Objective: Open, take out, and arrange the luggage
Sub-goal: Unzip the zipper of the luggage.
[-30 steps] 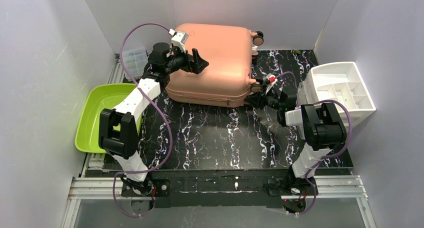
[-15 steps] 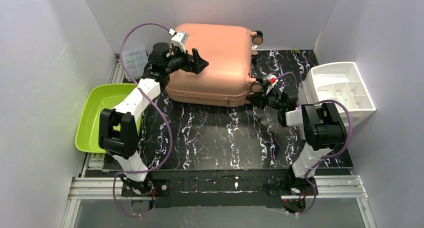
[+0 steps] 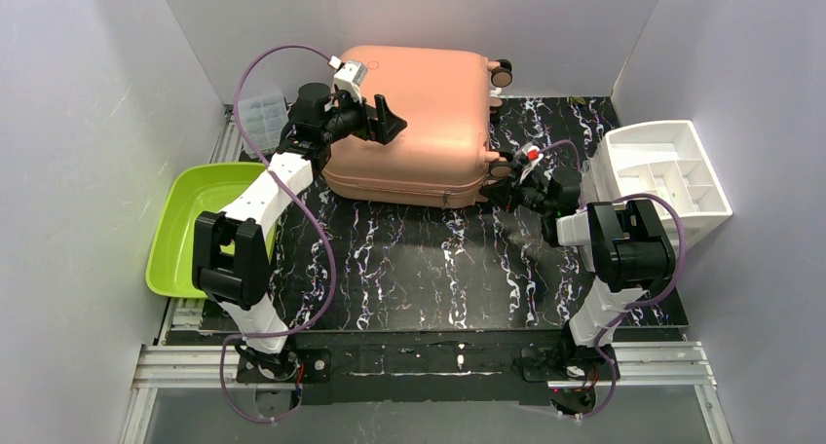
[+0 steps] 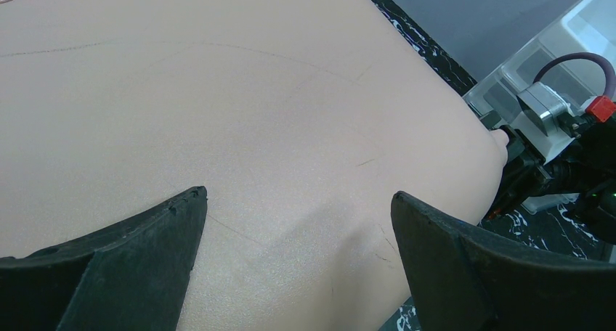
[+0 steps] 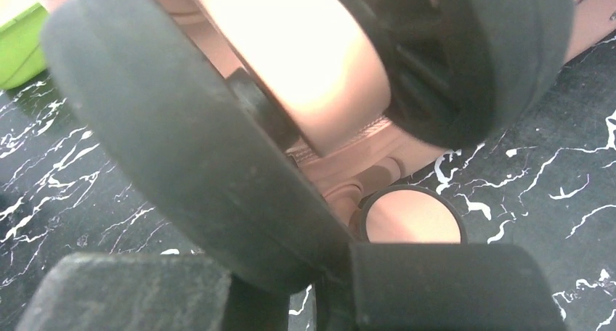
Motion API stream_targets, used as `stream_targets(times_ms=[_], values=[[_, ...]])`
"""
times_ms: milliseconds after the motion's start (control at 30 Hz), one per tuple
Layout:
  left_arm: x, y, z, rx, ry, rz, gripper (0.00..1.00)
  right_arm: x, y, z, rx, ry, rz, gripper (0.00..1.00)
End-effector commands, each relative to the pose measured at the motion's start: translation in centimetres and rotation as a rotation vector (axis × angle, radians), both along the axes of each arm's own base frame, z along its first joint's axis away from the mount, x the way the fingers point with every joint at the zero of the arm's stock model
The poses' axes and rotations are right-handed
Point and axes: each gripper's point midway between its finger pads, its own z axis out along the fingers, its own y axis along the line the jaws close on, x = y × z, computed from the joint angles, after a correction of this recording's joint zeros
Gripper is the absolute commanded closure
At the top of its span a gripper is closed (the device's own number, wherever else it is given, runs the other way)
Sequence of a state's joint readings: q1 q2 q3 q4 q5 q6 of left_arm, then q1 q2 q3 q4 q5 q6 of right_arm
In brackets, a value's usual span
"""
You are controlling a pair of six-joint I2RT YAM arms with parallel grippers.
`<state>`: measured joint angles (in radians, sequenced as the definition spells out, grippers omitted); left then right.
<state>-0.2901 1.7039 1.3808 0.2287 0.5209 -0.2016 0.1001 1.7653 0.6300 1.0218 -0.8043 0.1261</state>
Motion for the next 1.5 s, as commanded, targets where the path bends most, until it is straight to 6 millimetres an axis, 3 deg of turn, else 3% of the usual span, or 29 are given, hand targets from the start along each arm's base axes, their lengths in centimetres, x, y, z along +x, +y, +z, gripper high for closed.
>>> stream_targets(times_ms=[0, 467, 633, 867, 1167, 1467], values=[[-2.9, 0.7, -6.4, 0.057, 0.257, -0.002, 0.02, 4.2, -3.4, 1.3, 0.019, -0.023, -0.219, 0.99], [-2.9, 0.6, -7.1, 0.062, 0.267, -0.003, 0.02, 5.7, -6.2, 0.9, 0.055, 0.047, -0.378, 0.99], [-2.8, 0.6, -7.3, 0.064, 0.274, -0.005, 0.02, 6.9, -5.7, 1.4, 0.054, 0.049, -0.334, 0.99], [-2.7, 0.6, -7.6, 0.069, 0.280, -0.009, 0.02, 10.1, -5.9, 0.4, 0.047, 0.077, -0.350, 0.99], [-2.8, 0.2, -7.8, 0.075, 0.276, -0.041, 0.02, 16.2, -5.5, 0.2, 0.015, 0.084, -0.418, 0.99], [-3.5, -0.1, -7.6, 0.086, 0.258, -0.096, 0.02, 22.3, -5.3, -1.6, -0.070, 0.125, -0.534, 0.99]])
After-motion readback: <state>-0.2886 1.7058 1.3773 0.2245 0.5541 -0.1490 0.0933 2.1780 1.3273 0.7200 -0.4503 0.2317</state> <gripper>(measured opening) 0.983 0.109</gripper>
